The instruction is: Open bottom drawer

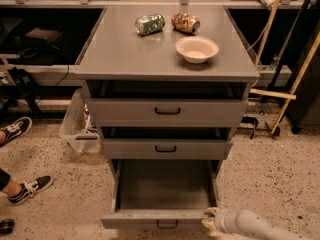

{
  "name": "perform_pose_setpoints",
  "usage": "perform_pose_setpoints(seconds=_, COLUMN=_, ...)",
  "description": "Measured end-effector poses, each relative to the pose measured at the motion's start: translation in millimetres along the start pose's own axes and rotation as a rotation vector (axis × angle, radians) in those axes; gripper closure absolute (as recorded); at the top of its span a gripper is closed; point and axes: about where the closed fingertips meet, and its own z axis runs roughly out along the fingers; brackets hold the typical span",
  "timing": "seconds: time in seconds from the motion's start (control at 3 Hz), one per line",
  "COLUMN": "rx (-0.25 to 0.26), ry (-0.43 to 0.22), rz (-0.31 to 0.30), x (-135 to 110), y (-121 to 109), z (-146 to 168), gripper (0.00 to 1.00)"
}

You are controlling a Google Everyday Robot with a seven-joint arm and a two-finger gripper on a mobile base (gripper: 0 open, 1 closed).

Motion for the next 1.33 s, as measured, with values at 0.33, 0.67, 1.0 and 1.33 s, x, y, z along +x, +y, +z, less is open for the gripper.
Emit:
perform_pose_setpoints(seconds=0.33, rx=0.005, ry=0.011, rz=0.008, x=6.3, y=4.9, z=-5.1, gripper=1.00)
perform_pose_setpoints(seconds=0.67, rx=0.008, ry=0.015, rz=0.012, x=7.7, y=6.7, z=-8.2, gripper=1.00)
perform_pose_setpoints(seconds=1.0, rx=0.019, ry=0.022, rz=0.014, x=9.9, y=3.0, z=-13.8, gripper=1.00)
perform_pose_setpoints(seconds=1.33, rx=0.019, ry=0.022, rz=0.014, x=9.9, y=3.1, z=-13.8, gripper=0.81)
